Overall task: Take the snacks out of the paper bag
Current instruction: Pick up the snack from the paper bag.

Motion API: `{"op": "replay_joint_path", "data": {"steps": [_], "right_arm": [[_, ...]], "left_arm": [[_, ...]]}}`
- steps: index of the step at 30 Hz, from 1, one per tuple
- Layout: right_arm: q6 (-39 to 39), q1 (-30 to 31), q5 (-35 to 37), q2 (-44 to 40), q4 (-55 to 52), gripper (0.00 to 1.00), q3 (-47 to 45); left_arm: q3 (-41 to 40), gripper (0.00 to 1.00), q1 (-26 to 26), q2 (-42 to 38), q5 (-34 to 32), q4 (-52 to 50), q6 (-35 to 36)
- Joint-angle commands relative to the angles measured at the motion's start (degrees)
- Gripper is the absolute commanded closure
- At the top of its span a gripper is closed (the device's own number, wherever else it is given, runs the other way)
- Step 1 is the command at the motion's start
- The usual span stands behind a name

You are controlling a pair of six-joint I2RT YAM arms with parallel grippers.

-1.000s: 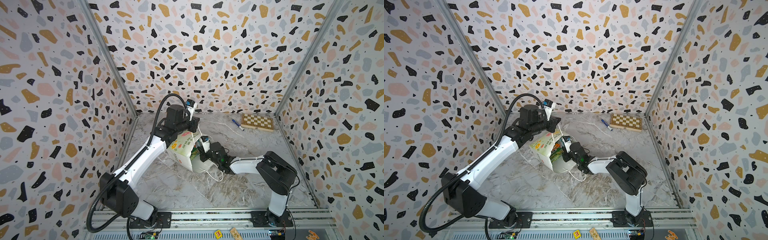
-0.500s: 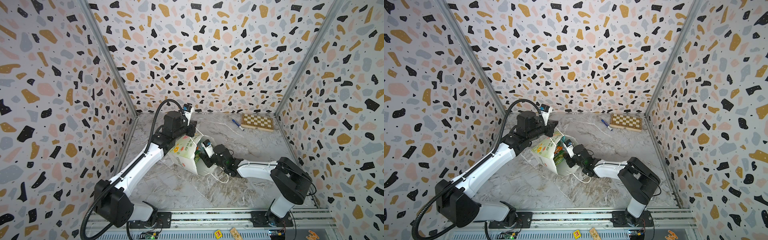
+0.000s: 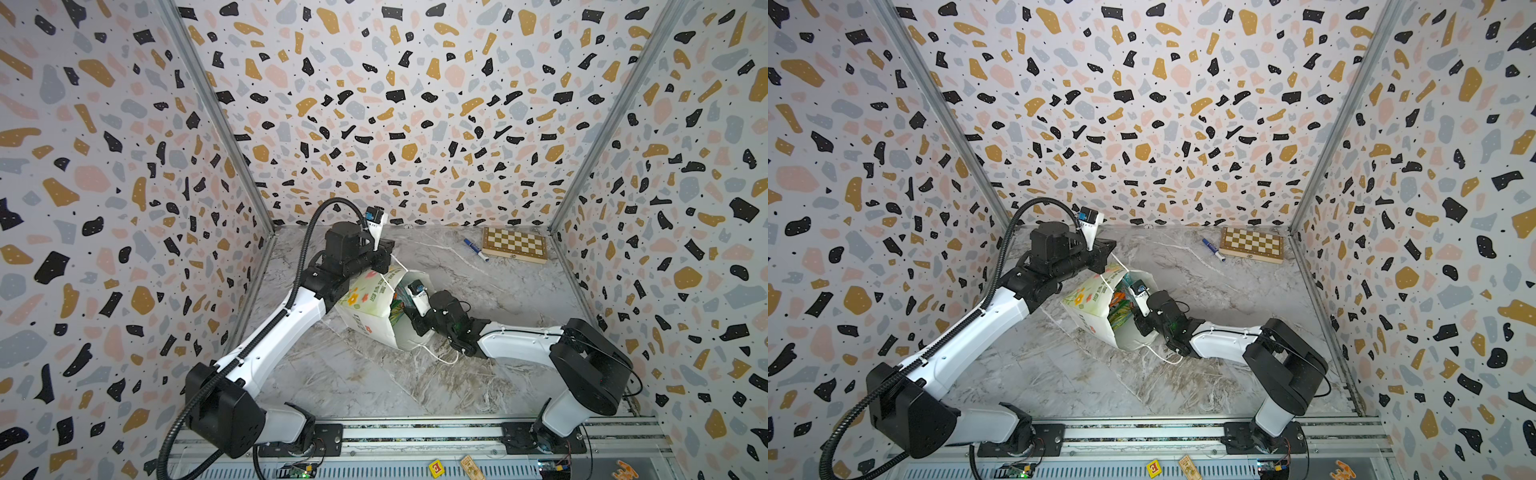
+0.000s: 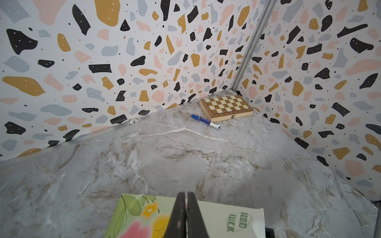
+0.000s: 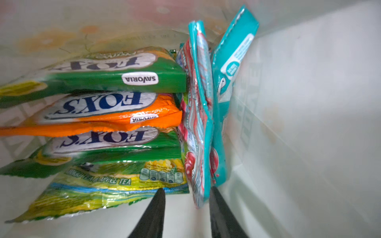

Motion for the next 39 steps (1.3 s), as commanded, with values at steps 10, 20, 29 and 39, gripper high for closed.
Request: {"op": "replay_joint_path", "data": {"steps": [10, 20, 29, 39], "right_arm": [[0.1, -3.9, -5.1, 3.9, -3.1, 0.63, 6.5], [0.2, -4.4, -7.8, 8.0, -4.5, 0.69, 9.7], [0.5, -4.4, -8.3, 6.1, -4.6, 1.0, 8.9], [1.6, -4.4, -6.7, -4.9, -2.1, 1.0, 0.6]], "left_arm": [[-0.5, 1.0, 0.1, -0.9, 1.0, 2.0, 1.1], [-0.5, 1.0, 0.1, -0.9, 1.1, 1.8, 1.2], [-0.7, 1.0, 0.1, -1.0, -0.4, 1.6, 1.6], [0.2, 1.0, 0.1, 0.5, -6.9, -1.7, 3.3]]}}
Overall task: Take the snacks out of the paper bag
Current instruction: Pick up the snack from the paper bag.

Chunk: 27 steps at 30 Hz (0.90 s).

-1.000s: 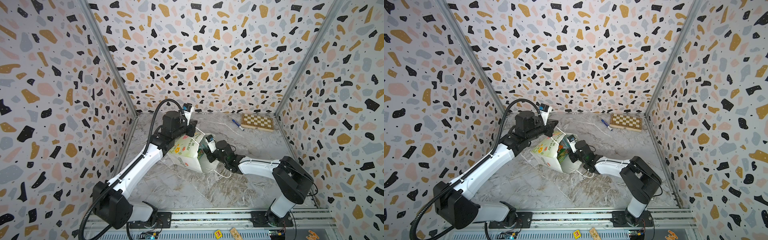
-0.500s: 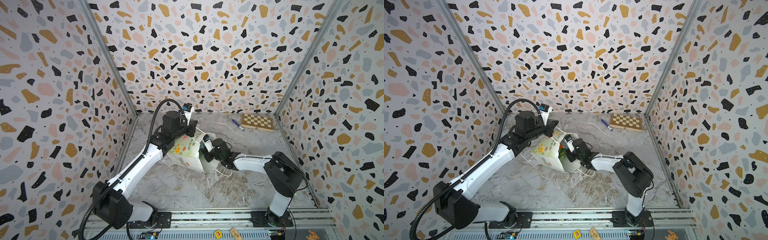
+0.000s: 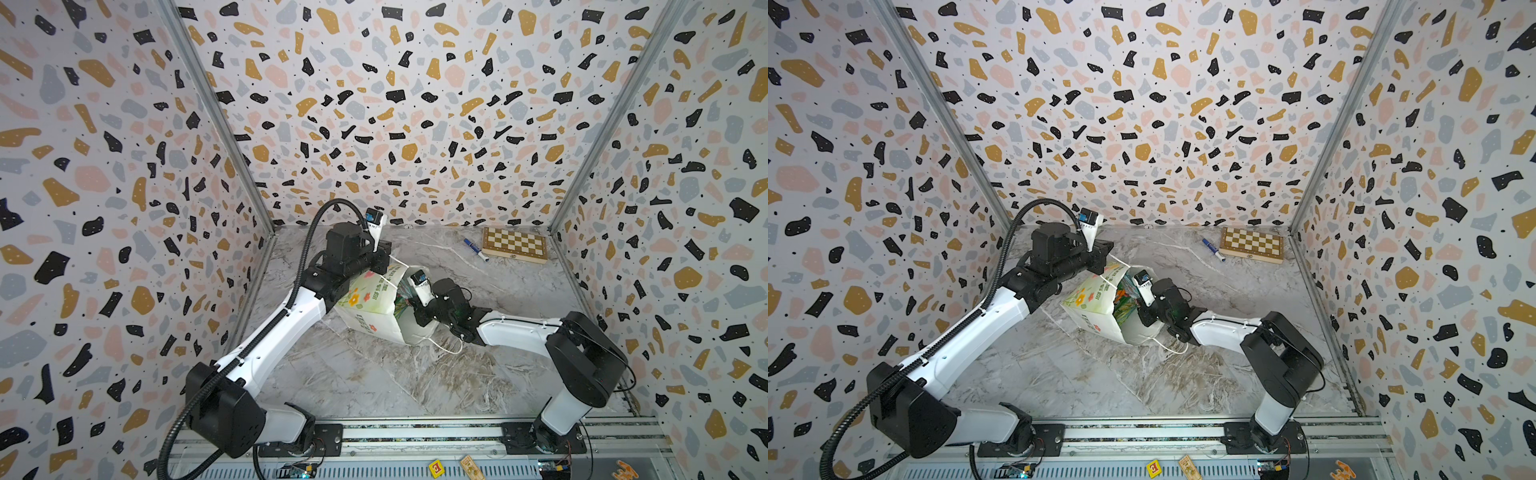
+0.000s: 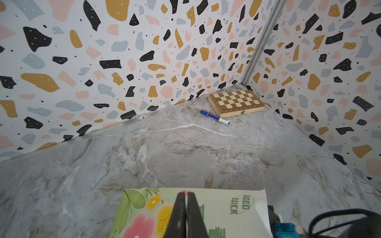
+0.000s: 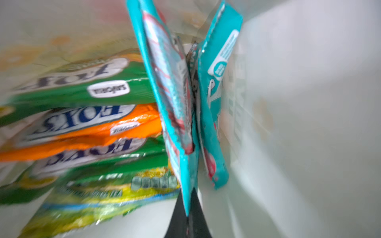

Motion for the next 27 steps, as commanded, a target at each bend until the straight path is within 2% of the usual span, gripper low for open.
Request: {"op": "replay_joint_path", "data": {"steps": [1, 10, 16, 21, 27], "right_arm": [[1.2, -0.1, 1.6, -5.5, 2.4, 1.0, -2.5], [1.4, -0.1, 3.3, -15.4, 3.1, 1.0, -7.3], [0.1, -0.1, 3.7, -26.1, -2.6, 1.0, -7.3], [-1.5, -0.6, 6.8, -35.9, -9.2, 1.0, -6.0], [-2.5, -4.1, 10.8, -42.7, -16.4, 1.0, -3.2]], "left_arm": [[0.2, 1.0, 0.1, 0.2, -3.0, 0.0, 1.5], [0.3, 1.0, 0.1, 0.4, -4.2, -0.6, 1.8], [0.3, 1.0, 0.1, 0.4, -3.7, -0.7, 1.9], [0.3, 1.0, 0.1, 0.4, -3.6, -0.8, 1.9], [0.4, 1.0, 0.1, 0.3, -3.6, -0.8, 1.9]]}}
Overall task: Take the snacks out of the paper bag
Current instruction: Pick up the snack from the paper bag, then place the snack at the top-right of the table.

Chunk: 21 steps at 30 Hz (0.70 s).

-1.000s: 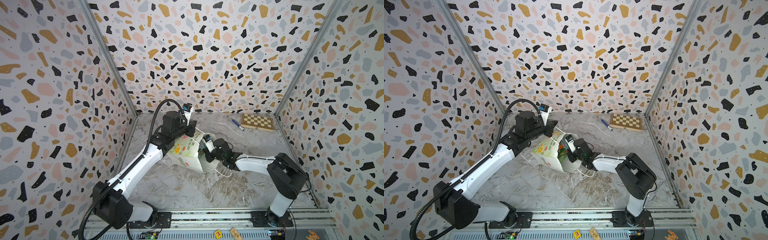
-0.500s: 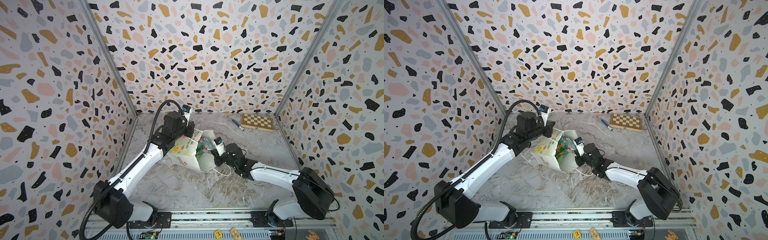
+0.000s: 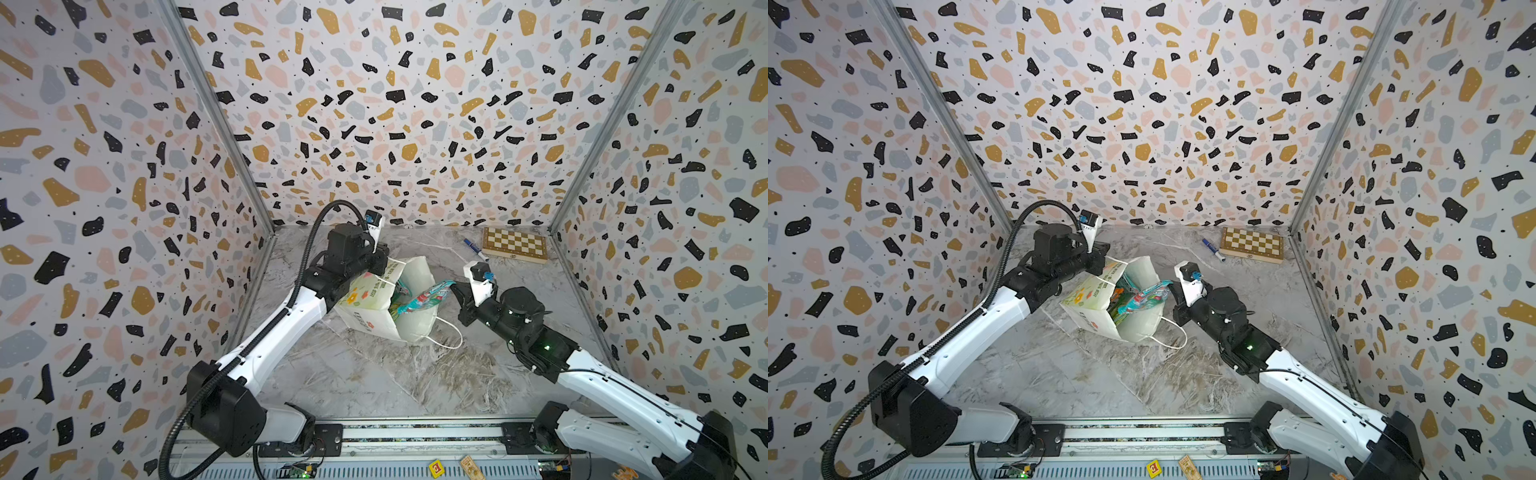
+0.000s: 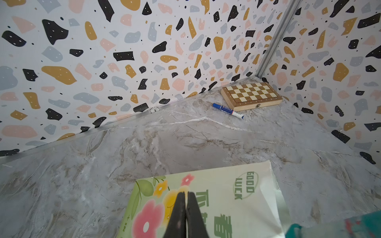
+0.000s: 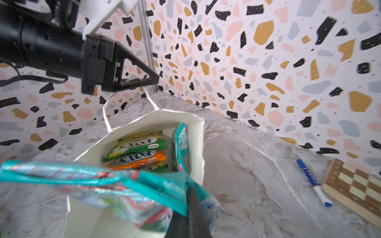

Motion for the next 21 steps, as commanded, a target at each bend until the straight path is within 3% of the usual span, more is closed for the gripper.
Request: {"op": "replay_joint_path", "data": {"steps": [1, 7, 13, 21], "right_arm": [[-1.3, -2.4, 4.4, -2.6, -4.6, 1.0, 3.8], [2.9, -12.6, 6.2, -3.7, -9.4, 1.0, 4.4], [9.3, -28.0, -7.7, 4.6, -12.6, 1.0, 5.0], [14.7, -32.6, -24.7, 21.6, -2.3, 1.0, 4.9]], "left_arm": [[0.4, 1.0, 0.1, 0.1, -0.6, 1.1, 0.8], [0.4, 1.0, 0.1, 0.0, -0.6, 0.9, 0.9], [0.4, 1.0, 0.0, -0.3, -0.5, 0.9, 0.9], [0.3, 1.0, 0.1, -0.4, -0.6, 0.9, 0.9]]}}
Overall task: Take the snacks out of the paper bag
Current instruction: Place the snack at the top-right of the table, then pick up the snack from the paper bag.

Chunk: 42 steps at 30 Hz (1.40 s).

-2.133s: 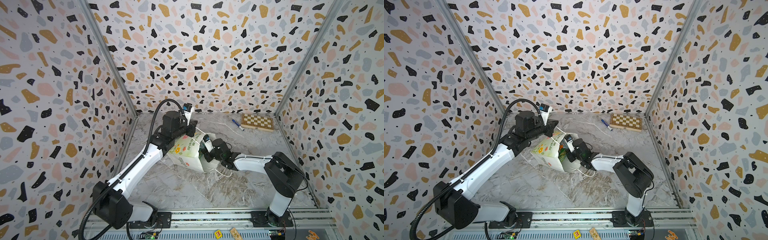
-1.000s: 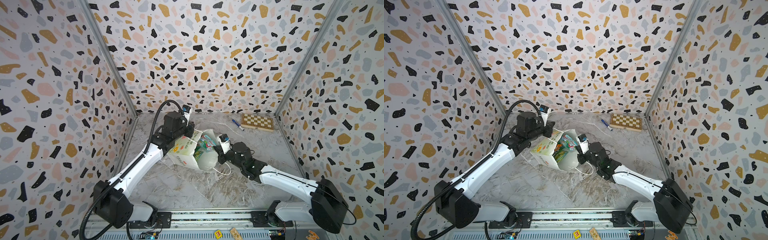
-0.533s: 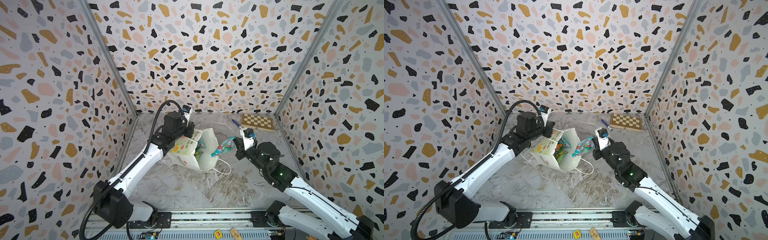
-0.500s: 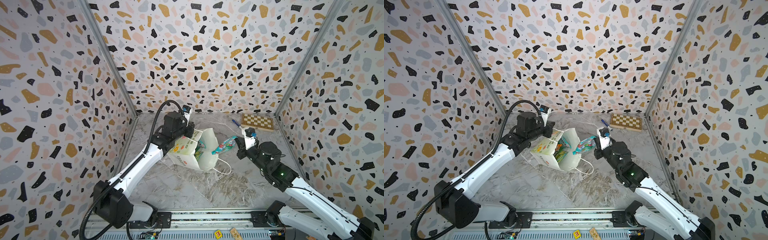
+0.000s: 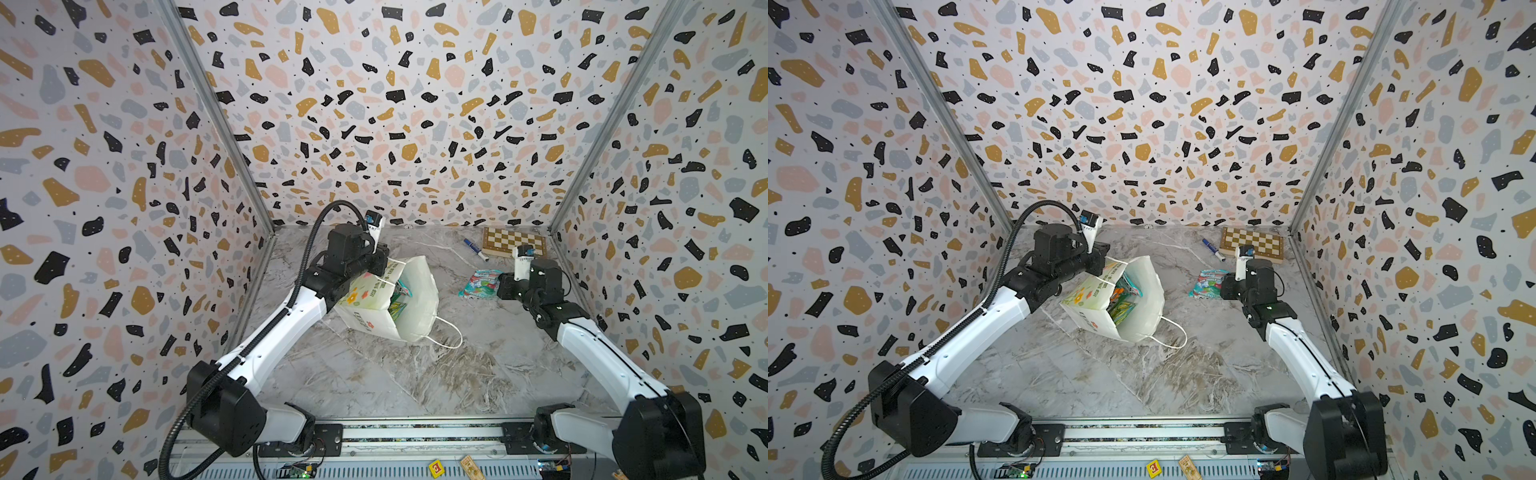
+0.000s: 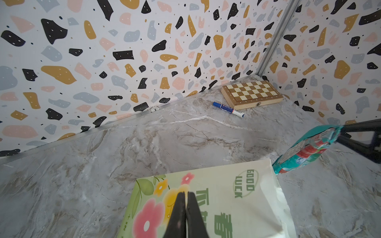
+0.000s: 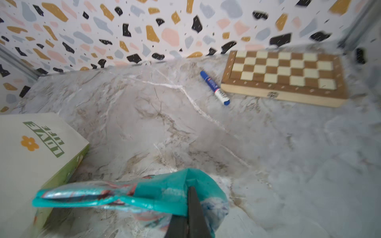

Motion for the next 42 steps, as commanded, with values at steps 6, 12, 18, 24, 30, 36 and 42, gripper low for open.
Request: {"op": "replay_joint_path", "data": {"steps": [6, 12, 18, 24, 30, 36, 42], "right_arm": [[12.0, -1.7, -15.5, 12.9, 16.1, 1.0, 1.7], [20.9, -6.0, -15.9, 19.0, 23.9, 1.0, -1.3], [23.9, -9.7, -14.1, 21.7, 26.7, 0.9, -3.6], [20.7, -9.8, -10.4, 17.7, 23.4, 0.5, -4.4], [13.9, -8.5, -7.4, 6.9, 22.1, 0.45, -7.0], [1.6, -1.3, -13.8, -1.1, 22.1, 0.43, -6.9], [-6.2, 7.9, -24.7, -1.9, 19.4, 0.45, -3.5]], "left_arm": [[0.3, 1.0, 0.1, -0.7, -0.4, 1.1, 0.6], [0.3, 1.0, 0.1, -0.9, -0.6, 1.1, 0.7], [0.3, 1.0, 0.1, -1.0, -0.9, 1.0, 0.8], [0.3, 1.0, 0.0, -1.3, -0.9, 1.0, 0.9], [0.3, 1.0, 0.1, -1.5, 0.0, 1.2, 0.8], [0.0, 1.0, 0.1, -2.0, 0.8, 1.5, 0.8], [-0.1, 1.0, 0.1, -2.1, 1.0, 1.8, 0.8]]}}
